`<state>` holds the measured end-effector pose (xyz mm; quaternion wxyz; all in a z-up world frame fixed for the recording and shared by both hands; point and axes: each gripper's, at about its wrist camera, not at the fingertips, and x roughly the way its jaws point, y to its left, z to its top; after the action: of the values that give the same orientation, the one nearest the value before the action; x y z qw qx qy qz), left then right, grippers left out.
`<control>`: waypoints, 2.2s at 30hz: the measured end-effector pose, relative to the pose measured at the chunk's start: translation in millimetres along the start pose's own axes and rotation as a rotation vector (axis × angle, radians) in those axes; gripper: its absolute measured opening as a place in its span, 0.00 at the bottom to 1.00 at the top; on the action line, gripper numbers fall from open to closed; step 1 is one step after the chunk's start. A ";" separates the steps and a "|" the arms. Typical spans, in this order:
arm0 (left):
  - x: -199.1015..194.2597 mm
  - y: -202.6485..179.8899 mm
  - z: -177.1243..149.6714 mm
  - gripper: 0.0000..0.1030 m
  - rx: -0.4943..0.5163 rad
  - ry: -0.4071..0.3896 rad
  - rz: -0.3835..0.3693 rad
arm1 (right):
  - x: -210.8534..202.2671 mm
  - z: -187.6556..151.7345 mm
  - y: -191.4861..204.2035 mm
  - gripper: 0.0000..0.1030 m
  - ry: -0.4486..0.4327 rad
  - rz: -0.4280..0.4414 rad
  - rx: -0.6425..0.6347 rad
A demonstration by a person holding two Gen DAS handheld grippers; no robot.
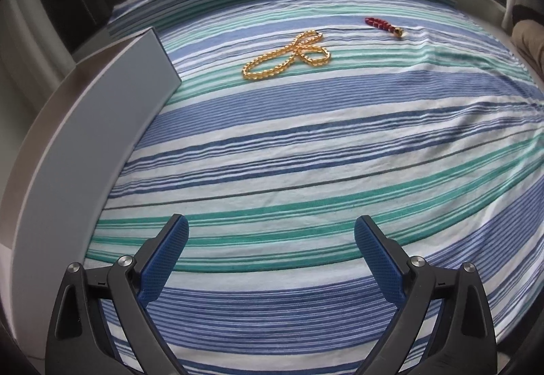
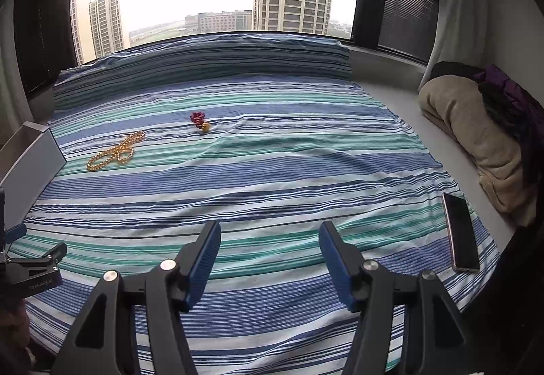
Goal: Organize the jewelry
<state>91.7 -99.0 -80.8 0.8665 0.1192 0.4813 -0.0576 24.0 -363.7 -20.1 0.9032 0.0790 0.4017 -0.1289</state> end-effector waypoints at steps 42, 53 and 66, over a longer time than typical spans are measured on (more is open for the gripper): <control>97.3 10.4 142.6 0.12 0.026 0.013 -0.341 | 289.1 181.9 90.7 0.59 0.276 0.366 -0.131; 34.4 56.2 49.7 0.05 0.063 0.062 -0.440 | 215.1 135.1 113.3 0.10 0.309 0.401 -0.276; -21.9 95.7 -52.6 0.64 0.005 0.079 -0.384 | 60.7 -27.6 86.0 0.52 0.297 0.466 -0.236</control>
<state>57.4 6.8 -74.5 0.8196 0.0298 0.5289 -0.2182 69.1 -285.2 -80.3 0.8428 0.0814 0.5127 0.1423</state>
